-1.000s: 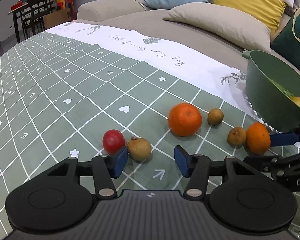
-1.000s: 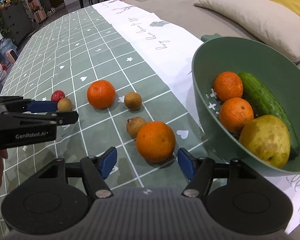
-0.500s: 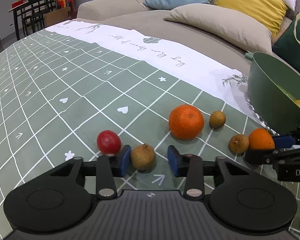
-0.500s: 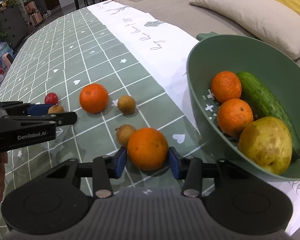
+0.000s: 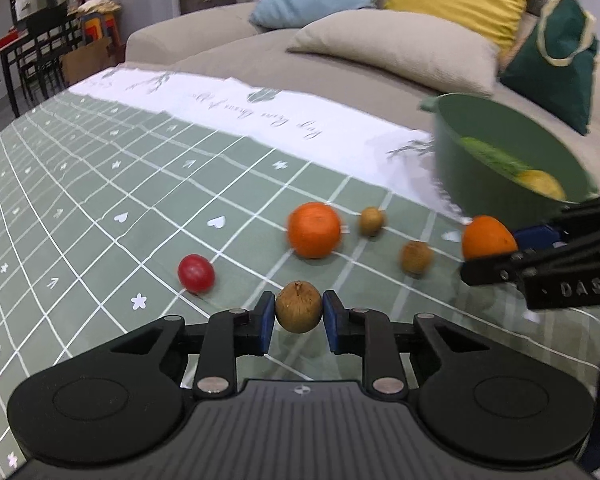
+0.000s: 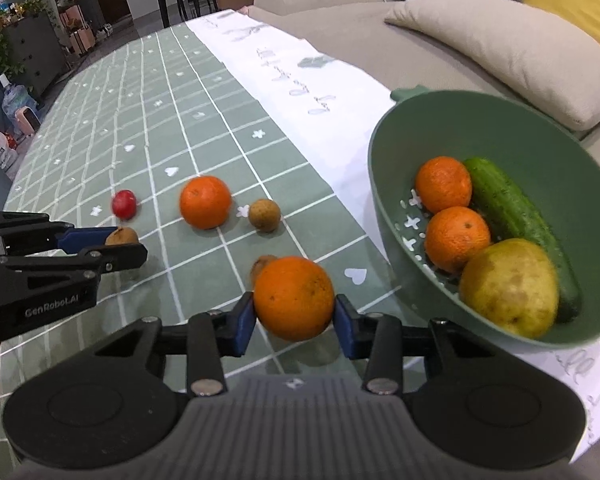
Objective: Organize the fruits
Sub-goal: 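Grasp a mandarin with the right gripper while the left grasps a kiwi, then carry the mandarin and kiwi into the green colander and open both grippers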
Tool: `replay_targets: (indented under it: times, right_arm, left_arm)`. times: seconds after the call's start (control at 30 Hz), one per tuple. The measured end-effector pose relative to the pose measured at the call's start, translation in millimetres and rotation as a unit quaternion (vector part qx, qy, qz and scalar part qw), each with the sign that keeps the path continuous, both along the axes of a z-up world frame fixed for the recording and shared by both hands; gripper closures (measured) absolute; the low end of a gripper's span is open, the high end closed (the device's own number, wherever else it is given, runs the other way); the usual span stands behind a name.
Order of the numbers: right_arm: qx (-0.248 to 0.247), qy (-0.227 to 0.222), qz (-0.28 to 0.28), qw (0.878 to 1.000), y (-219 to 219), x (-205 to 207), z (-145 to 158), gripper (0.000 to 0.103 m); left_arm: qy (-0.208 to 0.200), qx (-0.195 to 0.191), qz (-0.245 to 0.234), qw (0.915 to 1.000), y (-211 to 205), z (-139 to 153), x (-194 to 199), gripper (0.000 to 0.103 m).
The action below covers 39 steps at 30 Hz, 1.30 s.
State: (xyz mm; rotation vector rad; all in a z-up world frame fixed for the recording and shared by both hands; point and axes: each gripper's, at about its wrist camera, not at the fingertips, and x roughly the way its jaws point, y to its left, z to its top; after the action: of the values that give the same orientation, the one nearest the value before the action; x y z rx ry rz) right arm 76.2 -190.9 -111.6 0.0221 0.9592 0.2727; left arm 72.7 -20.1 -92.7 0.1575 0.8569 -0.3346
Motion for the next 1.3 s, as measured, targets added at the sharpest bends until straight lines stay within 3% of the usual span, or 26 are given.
replay_targets:
  times: [0.3, 0.6, 1.0, 1.3]
  right_arm:
    - [0.024, 0.001, -0.018, 1.000, -9.9, -64.5, 17.5, 0.065]
    - [0.037, -0.007, -0.015, 0.999, -6.5, -95.4, 26.8, 0.065]
    - [0.057, -0.022, -0.042, 0.997, -25.9, -90.5, 37.9, 0.065]
    - [0.066, -0.071, -0.096, 0.991, -79.4, -59.5, 67.5, 0.065]
  left_arm:
    - [0.010, -0.004, -0.028, 0.9995, -18.3, 11.4, -70.1, 0.074]
    - [-0.009, 0.000, -0.045, 0.9989, -31.2, 26.8, -88.4, 0.074]
    - [-0.029, 0.010, -0.065, 0.9974, -47.4, 41.5, -65.0, 0.074]
    - [-0.069, 0.019, -0.118, 0.9904, -105.7, 63.7, -12.3, 0.074]
